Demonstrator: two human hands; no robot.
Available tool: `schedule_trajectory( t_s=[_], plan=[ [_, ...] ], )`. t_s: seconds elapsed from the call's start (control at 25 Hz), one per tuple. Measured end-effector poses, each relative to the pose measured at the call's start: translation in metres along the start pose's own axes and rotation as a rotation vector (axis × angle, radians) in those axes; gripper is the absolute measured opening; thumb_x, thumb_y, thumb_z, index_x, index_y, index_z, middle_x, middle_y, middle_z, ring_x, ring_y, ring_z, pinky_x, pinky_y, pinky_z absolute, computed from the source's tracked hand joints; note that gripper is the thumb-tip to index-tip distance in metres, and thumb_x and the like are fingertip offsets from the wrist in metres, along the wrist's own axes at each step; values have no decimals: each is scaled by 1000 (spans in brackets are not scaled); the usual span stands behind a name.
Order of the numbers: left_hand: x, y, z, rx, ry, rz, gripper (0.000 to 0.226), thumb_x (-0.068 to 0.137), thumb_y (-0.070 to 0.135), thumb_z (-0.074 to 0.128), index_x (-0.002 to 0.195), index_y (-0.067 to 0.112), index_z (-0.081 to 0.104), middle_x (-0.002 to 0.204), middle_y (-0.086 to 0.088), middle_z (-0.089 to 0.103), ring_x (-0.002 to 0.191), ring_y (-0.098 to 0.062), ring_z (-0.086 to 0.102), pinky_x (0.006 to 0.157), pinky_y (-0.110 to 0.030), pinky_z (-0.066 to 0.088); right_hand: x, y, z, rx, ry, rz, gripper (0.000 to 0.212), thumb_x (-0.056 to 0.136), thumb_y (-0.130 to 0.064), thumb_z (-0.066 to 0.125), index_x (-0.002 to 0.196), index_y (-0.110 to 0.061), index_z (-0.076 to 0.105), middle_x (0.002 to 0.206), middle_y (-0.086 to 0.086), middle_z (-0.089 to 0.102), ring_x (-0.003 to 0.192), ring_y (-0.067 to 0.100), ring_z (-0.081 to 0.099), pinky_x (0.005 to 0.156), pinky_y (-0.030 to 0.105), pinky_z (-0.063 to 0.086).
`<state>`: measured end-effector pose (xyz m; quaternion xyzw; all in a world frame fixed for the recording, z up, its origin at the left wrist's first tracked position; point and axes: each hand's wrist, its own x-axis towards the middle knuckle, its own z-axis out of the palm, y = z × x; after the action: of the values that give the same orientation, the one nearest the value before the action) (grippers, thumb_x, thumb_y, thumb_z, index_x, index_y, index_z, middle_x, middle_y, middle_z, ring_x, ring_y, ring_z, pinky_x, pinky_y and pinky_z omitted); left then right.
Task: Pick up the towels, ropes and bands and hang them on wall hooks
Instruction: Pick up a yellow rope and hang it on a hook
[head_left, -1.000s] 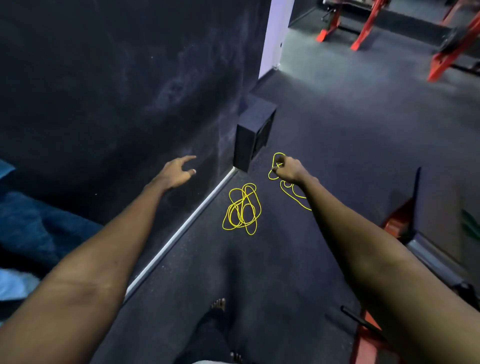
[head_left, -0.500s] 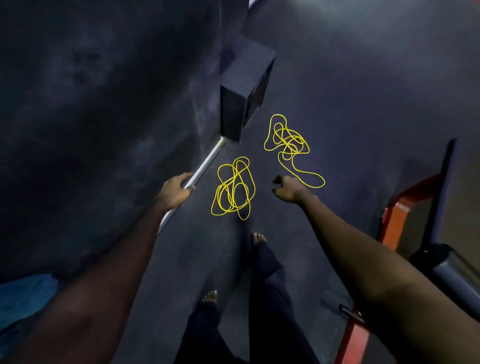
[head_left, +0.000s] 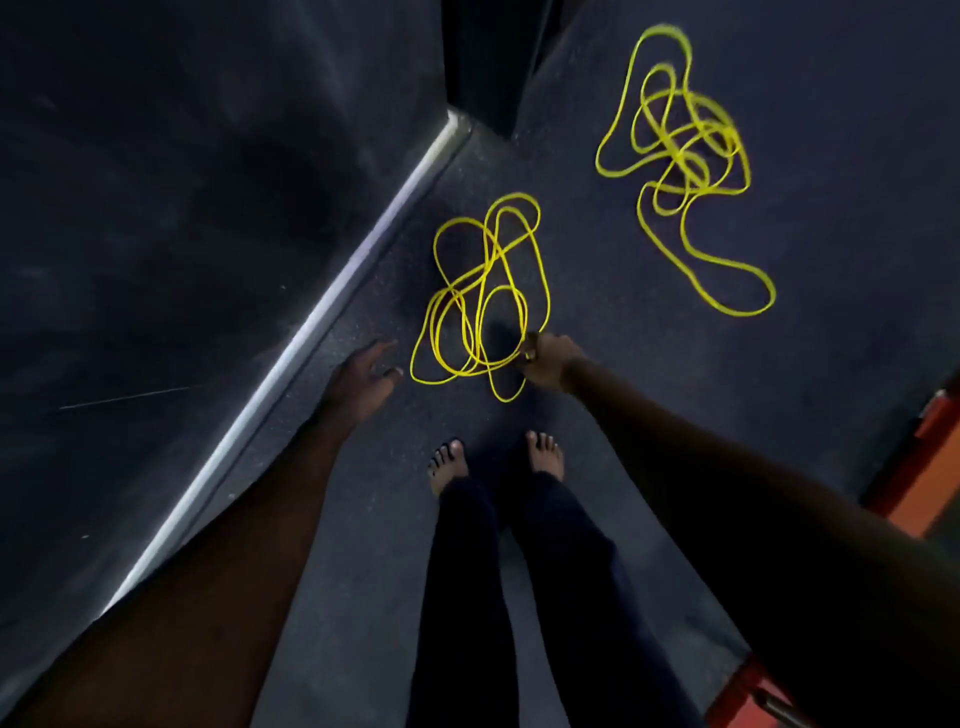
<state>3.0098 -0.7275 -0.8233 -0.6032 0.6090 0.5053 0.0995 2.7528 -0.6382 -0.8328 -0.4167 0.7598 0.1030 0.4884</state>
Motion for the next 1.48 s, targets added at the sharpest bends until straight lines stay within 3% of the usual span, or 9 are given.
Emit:
schedule_trajectory(
  t_s=[0.16, 0.2, 0.32, 0.4, 0.52, 0.76, 0.96, 1.08, 1.48],
  plan=[
    [93, -64, 56, -2, 19, -27, 47, 90, 5, 62, 136, 14, 55, 131, -13, 61, 118, -27, 58, 78, -19, 38, 134, -7, 78, -13, -24, -26, 13, 91, -21, 57, 83, -11, 58, 113, 22, 67, 109, 36, 63, 73, 31, 45],
    [109, -81, 69, -11, 23, -36, 47, 90, 6, 62, 136, 14, 55, 131, -15, 61, 118, -28, 58, 78, -19, 39, 162, -8, 97, 6, -21, -20, 12, 92, -22, 59, 91, -11, 60, 118, 21, 65, 113, 35, 61, 76, 31, 45],
    [141, -133, 101, 5, 34, -35, 46, 89, 9, 65, 134, 17, 57, 127, -15, 63, 116, -28, 60, 82, -23, 42, 229, -6, 150, 44, 14, 5, 49, 89, -34, 64, 125, -2, 54, 132, 24, 55, 126, 40, 51, 96, 38, 44],
    [152, -158, 114, -11, 34, -32, 46, 89, 9, 65, 133, 17, 58, 126, -8, 64, 113, -22, 60, 83, -19, 40, 255, -2, 172, 42, 36, 9, 48, 86, -41, 65, 115, -3, 59, 126, 26, 57, 124, 41, 50, 97, 39, 44],
    [152, -171, 121, -68, 18, -55, 45, 90, 7, 63, 134, 16, 56, 115, 0, 61, 102, -12, 57, 78, -14, 37, 256, -5, 180, 176, 66, -11, 19, 87, -32, 64, 88, -13, 63, 105, 21, 65, 107, 35, 62, 80, 35, 47],
    [126, -145, 107, -135, 22, -60, 49, 87, 10, 65, 135, 17, 55, 124, 0, 61, 113, -12, 56, 91, -20, 40, 196, -12, 150, 390, 56, -54, 18, 81, -24, 53, 88, -12, 65, 86, 13, 75, 84, 32, 72, 78, 48, 58],
    [91, -74, 87, -93, 74, -1, 59, 80, 5, 63, 137, 15, 49, 134, -14, 57, 115, -29, 60, 95, -36, 48, 111, -27, 91, 292, 31, -164, 19, 91, -31, 60, 101, -18, 70, 90, 10, 74, 86, 27, 71, 78, 40, 56],
    [78, -38, 72, -27, 155, 43, 65, 78, -1, 56, 140, 14, 46, 131, -22, 52, 113, -36, 57, 96, -43, 47, 62, -38, 58, 324, 48, -171, 23, 92, -34, 62, 94, -14, 71, 82, 8, 68, 75, 16, 60, 67, 31, 46],
    [-19, 52, 18, -2, 170, 27, 44, 82, -2, 55, 125, 9, 61, 121, -25, 58, 105, -39, 60, 90, -36, 46, -133, -7, -100, 749, 411, -185, 32, 90, -41, 58, 64, -23, 61, 51, -14, 45, 49, 4, 39, 52, 23, 31]
  ],
)
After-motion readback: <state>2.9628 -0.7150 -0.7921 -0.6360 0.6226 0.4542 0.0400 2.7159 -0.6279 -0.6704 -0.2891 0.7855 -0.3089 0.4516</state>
